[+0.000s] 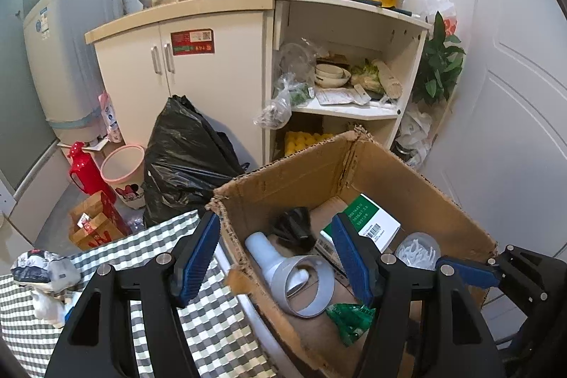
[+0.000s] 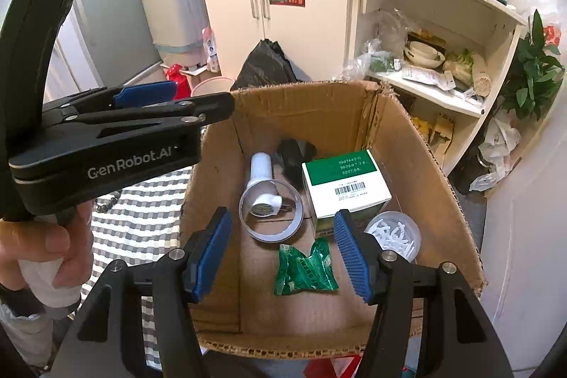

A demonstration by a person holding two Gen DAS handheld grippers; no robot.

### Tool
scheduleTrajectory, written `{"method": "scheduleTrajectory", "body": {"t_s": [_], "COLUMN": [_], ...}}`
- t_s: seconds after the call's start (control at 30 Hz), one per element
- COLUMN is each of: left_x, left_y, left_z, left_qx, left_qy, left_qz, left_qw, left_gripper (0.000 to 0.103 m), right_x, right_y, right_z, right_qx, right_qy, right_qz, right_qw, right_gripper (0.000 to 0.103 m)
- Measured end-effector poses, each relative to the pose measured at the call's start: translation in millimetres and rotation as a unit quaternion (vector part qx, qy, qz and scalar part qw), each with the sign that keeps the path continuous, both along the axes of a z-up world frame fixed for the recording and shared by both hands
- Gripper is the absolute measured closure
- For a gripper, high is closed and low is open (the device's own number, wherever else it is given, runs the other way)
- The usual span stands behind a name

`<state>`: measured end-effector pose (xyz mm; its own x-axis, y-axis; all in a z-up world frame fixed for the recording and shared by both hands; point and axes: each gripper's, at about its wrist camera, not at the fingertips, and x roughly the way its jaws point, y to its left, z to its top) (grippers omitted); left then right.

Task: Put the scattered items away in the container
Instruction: 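Open both grippers to release the glasses case and snack bag into the box, then move both grippers back over the table toward the remaining items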

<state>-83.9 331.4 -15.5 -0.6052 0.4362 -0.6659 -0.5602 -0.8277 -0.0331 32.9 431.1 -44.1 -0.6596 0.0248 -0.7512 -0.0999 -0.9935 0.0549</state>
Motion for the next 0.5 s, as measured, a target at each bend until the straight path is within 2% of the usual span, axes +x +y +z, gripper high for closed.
{"method": "scheduleTrajectory", "body": {"t_s": [0.4, 0.5], "left_x": [17.1, 20.1], "left_y": [-28.7, -36.0], "left_z": [21.4, 25.1], "left_qx": [0.013, 0.016], "left_qy": [0.023, 0.027], "left_qz": [0.018, 0.024], "left_qw": [0.9995, 0.9992], "left_gripper": [0.031, 0.028], "right_x": [19.7, 22.0], "right_y": [-9.5, -14.9], "right_z": [27.2, 31.9], "right_qx": [0.010, 0.013], "right_qy": [0.055, 0.066], "right_qz": [-0.025, -0.029], "right_qw": [0.998, 0.997], "right_gripper": [0.040, 0.034]}}
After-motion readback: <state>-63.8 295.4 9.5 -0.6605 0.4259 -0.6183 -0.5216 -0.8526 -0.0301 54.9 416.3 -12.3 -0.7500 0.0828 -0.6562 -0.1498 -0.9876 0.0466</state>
